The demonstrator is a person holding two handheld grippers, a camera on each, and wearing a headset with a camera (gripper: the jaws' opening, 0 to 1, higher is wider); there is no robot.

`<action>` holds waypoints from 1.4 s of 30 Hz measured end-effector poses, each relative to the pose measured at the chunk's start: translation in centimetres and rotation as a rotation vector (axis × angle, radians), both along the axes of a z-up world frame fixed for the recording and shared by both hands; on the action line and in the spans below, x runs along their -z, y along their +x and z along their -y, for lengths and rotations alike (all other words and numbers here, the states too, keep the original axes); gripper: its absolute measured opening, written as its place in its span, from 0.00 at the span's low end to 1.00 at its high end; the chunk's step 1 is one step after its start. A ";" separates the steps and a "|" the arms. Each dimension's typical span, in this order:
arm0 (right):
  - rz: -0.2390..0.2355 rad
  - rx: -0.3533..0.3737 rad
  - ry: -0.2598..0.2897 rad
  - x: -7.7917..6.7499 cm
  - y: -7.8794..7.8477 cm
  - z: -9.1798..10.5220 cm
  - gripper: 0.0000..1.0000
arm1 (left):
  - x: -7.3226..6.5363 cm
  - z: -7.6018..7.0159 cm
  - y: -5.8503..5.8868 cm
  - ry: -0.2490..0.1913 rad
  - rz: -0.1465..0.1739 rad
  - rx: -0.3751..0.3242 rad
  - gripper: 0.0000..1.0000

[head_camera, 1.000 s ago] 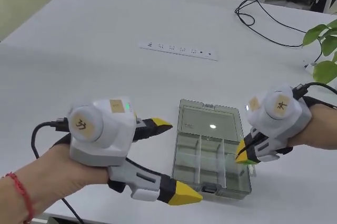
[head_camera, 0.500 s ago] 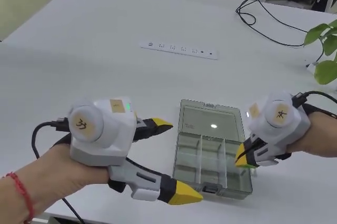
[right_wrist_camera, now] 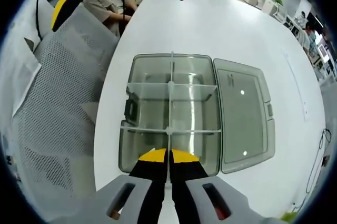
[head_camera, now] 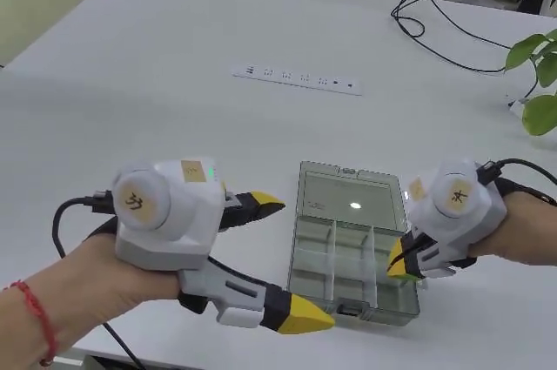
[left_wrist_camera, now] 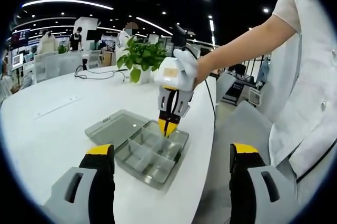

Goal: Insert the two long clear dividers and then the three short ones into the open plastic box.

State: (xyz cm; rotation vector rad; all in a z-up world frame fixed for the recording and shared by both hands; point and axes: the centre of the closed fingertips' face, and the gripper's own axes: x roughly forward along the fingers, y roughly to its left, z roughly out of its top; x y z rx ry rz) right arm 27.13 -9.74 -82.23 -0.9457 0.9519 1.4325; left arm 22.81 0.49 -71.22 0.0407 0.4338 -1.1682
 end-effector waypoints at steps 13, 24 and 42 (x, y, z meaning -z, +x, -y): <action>0.018 0.067 0.072 -2.0 0.3 -0.3 0.10 | 0.3 -0.7 -0.1 0.011 -0.006 -0.007 0.93; 0.063 0.206 0.194 -5.6 0.2 1.8 0.24 | 0.7 -1.6 0.1 0.022 -0.017 -0.013 0.95; 0.074 0.367 0.252 -7.1 -2.2 6.3 0.44 | 1.2 -2.4 0.4 0.060 -0.017 -0.009 1.00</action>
